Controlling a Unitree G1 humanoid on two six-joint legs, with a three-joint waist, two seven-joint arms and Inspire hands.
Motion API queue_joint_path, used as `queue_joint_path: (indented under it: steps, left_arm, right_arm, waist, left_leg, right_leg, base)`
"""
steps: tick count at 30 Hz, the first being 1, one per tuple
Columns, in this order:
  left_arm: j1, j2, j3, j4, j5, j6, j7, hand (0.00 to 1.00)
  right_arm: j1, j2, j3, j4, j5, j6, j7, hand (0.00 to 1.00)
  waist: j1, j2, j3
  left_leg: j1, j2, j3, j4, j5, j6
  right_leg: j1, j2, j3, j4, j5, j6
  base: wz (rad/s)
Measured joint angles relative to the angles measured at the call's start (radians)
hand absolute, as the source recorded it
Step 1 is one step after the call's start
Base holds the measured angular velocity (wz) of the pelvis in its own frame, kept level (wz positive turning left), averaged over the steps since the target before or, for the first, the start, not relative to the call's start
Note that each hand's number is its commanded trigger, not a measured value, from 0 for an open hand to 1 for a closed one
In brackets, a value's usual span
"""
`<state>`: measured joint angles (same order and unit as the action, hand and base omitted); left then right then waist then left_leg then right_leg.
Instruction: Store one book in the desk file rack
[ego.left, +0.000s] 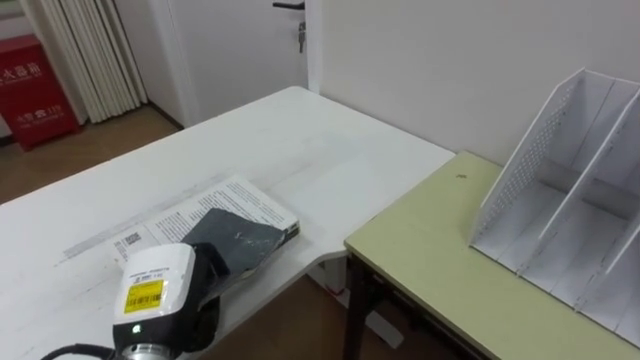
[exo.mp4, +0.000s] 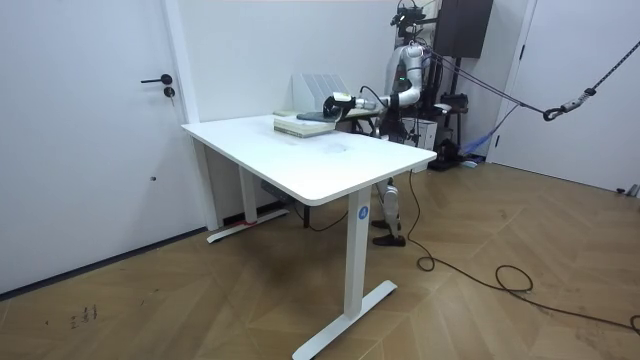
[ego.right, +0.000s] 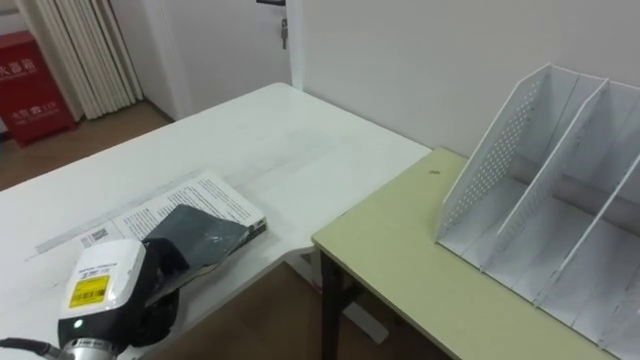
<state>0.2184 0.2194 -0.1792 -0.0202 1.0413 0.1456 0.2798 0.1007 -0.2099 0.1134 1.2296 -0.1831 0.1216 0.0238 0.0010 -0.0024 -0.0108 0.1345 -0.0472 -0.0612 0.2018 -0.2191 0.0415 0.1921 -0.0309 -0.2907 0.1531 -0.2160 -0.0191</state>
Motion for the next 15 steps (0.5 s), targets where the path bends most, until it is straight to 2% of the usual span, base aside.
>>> queue_joint_path:
  steps: [2,5,8,11,12,13,15]
  left_arm:
    - [0.009,0.000,0.002,-0.022,-0.031,0.001,-0.006,1.00]
    - [0.012,0.000,0.003,-0.062,-0.077,-0.008,-0.034,1.00]
    - [0.012,0.002,0.018,-0.095,-0.141,-0.042,-0.059,1.00]
    - [0.007,0.001,0.023,-0.179,-0.296,-0.072,-0.095,1.00]
    - [0.004,0.000,0.022,-0.192,-0.360,-0.100,-0.098,1.00]
    - [0.003,-0.005,0.020,-0.195,-0.426,-0.124,-0.102,1.00]
    - [-0.001,-0.009,0.015,-0.195,-0.530,-0.142,-0.125,1.00]
  right_arm:
    - [-0.003,0.000,0.000,-0.004,0.024,-0.009,0.000,0.00]
    - [-0.004,0.000,0.010,-0.010,0.040,-0.041,0.002,0.00]
    - [-0.003,-0.002,0.020,-0.027,0.030,-0.059,0.002,0.00]
    - [-0.005,-0.002,0.020,-0.037,0.025,-0.081,0.017,0.00]
    - [-0.006,-0.002,0.019,-0.037,0.026,-0.089,0.024,0.00]
    - [-0.007,-0.002,0.020,-0.038,0.026,-0.100,0.028,0.00]
    - [-0.007,-0.003,0.020,-0.058,0.027,-0.111,0.041,0.00]
  waist:
    - [-0.002,-0.001,0.0001]
    - [-0.005,-0.002,0.0010]
    - [0.000,-0.004,0.0043]
    - [0.004,-0.011,0.0114]
    - [0.005,-0.014,0.0137]
    - [0.006,-0.015,0.0142]
    - [0.006,-0.016,0.0151]
  left_leg:
    - [-0.001,0.000,0.001,0.000,0.000,0.000]
    - [-0.002,0.002,0.002,0.002,0.000,0.000]
    - [-0.006,0.005,0.002,0.003,0.000,0.000]
    - [-0.020,0.005,0.003,0.007,0.001,0.001]
    - [-0.020,0.005,0.004,0.007,0.001,0.001]
    - [-0.019,0.005,0.004,0.004,0.001,0.001]
    - [-0.019,0.007,0.004,0.002,0.001,0.001]
  right_leg:
    - [-0.001,0.000,-0.002,-0.001,0.000,0.000]
    - [-0.001,-0.002,-0.009,-0.002,0.000,0.000]
    - [-0.005,-0.003,-0.010,-0.002,0.000,0.001]
    - [-0.020,-0.003,-0.008,0.002,0.000,0.001]
    - [-0.020,-0.003,-0.007,0.002,0.000,0.001]
    - [-0.020,-0.002,-0.003,0.001,0.000,0.001]
    - [-0.026,-0.001,0.007,0.000,0.000,0.001]
  base:
    - [0.02]
    - [0.07]
    - [0.00]
    - [0.00]
    - [0.00]
    - [-0.07]
    - [-0.15]
